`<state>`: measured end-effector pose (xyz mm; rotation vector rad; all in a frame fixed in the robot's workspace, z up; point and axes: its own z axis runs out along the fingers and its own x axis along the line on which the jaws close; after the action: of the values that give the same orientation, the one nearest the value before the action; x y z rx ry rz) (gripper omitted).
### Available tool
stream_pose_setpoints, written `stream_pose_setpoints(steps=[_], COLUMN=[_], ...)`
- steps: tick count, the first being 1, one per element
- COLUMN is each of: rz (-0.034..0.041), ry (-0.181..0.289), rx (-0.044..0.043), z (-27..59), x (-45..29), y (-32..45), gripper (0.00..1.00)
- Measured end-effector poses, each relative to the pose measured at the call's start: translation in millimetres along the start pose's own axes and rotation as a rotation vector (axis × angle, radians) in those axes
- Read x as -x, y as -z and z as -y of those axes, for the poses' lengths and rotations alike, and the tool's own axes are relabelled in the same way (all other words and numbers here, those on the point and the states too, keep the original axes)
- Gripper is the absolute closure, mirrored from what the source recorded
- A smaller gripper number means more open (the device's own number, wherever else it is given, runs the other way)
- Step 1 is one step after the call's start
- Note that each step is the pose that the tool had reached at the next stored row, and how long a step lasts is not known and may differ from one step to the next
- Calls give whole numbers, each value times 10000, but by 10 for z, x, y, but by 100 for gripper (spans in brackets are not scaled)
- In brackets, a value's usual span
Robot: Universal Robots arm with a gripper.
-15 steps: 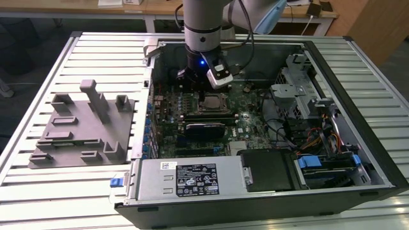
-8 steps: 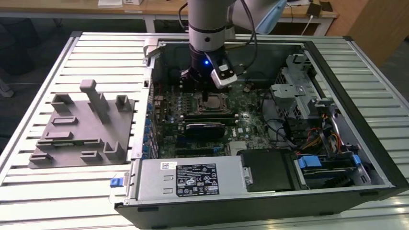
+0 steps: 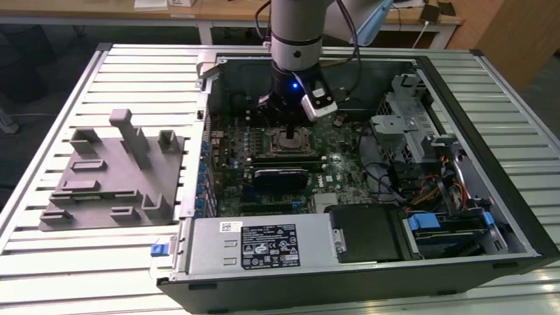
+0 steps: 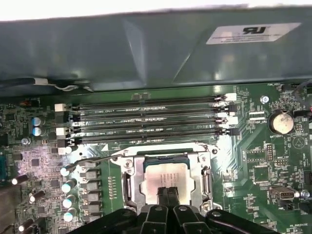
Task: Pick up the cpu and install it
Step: 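Close the cpu cover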
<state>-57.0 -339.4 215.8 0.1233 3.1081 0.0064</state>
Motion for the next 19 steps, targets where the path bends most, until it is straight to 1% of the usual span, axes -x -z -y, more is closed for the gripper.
stream_pose_setpoints(steps=[2, 4, 15, 17, 19], rz=[1, 1, 2, 1, 2], ry=[-1, -1, -1, -1, -1], rx=[1, 0, 1, 0, 2], z=[-1, -1, -2, -2, -3], x=[0, 1, 9, 10, 10], y=[1, 21, 269, 298, 301], gripper=[89, 89, 89, 89, 89])
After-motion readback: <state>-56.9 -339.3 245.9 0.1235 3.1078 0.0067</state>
